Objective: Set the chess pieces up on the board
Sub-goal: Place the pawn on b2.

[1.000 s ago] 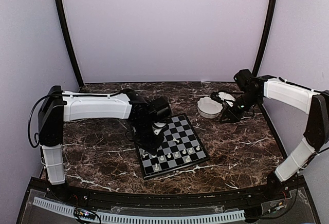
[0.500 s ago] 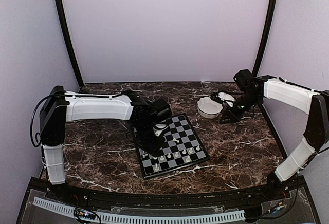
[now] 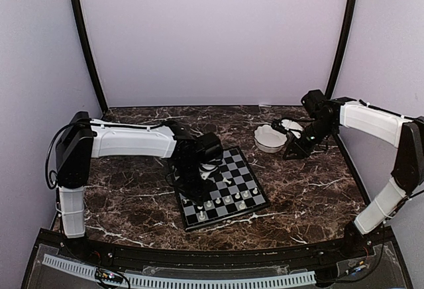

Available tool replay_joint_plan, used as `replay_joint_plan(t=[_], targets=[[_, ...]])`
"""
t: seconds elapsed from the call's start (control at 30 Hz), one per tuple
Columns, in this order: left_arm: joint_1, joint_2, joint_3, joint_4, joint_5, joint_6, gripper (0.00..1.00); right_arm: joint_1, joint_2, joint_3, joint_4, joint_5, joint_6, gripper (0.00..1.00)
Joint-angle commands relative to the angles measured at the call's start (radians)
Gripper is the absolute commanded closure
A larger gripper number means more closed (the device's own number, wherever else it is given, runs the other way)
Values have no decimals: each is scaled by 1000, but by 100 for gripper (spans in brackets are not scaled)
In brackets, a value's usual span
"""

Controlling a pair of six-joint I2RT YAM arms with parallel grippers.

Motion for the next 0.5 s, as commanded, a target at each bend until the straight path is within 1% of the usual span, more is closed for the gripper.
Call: replay_joint_plan(t=[0.0,0.13,0.47], targets=[[-6,4,12,-20,13,9,100,5,-17,-12,-1,5,-7,69],[-7,11,16,-24,6,7,97,6,-17,-12,-1,6,-10,69],[-10,12,26,-44,-7,20,79,6,-4,-5,0,9,-10,69]])
